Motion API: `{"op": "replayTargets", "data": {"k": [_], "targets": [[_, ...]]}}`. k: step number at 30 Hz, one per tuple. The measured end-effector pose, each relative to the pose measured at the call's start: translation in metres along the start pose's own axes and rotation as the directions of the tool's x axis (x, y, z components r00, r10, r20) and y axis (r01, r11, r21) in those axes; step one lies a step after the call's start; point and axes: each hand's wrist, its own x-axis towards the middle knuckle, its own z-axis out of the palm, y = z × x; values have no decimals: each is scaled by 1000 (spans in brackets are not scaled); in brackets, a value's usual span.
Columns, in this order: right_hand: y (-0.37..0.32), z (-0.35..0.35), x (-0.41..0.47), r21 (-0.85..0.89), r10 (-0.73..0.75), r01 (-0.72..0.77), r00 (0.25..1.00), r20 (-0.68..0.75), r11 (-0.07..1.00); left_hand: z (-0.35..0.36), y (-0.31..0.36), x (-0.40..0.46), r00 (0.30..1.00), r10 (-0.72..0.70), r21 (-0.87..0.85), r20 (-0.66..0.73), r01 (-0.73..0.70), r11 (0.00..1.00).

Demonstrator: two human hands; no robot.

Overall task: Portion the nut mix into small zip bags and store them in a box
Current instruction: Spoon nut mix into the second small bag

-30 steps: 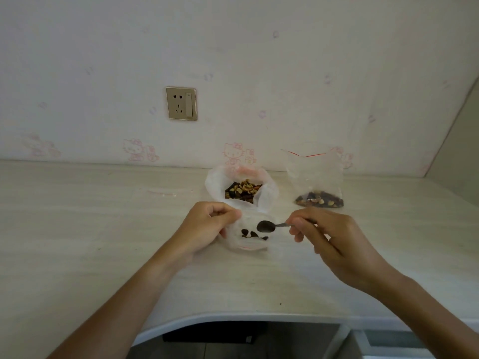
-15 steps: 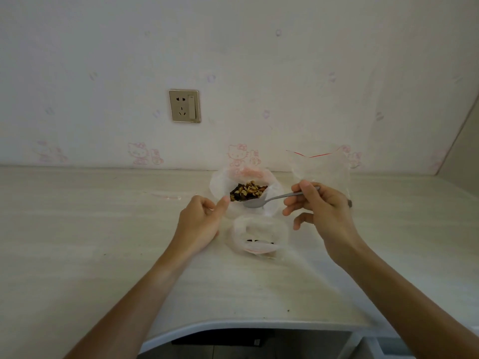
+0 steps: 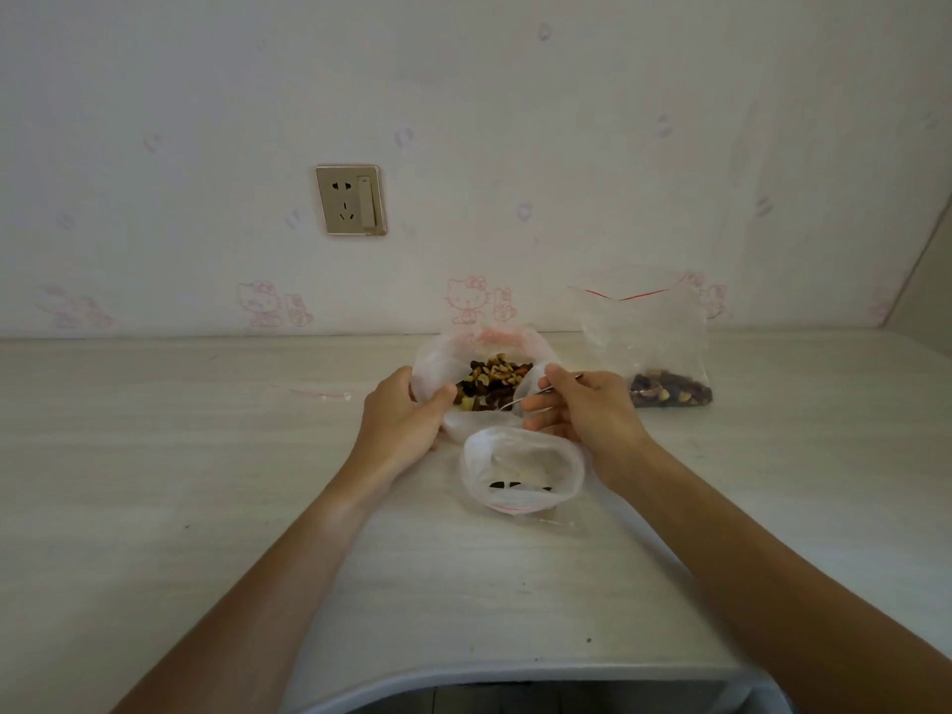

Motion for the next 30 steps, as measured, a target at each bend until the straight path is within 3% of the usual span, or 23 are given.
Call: {"op": "replayTargets", "data": {"k": [6, 12, 26, 30], "targets": [[3, 11, 10, -4, 9, -10, 993, -122, 1000, 2, 5, -4, 998, 66, -37, -5, -66, 997], [10, 13, 7, -82, -111, 98, 981, -162, 992, 2, 5, -5, 996, 86, -110, 6, -85, 990], [11, 15, -2, -66, -176, 172, 983, -61, 983, 0, 8, -8, 983, 184, -92, -4, -183, 979], [11, 10, 0, 34, -115, 118, 990, -78, 992, -2, 6, -9, 985, 166, -80, -39, -169, 982]]}}
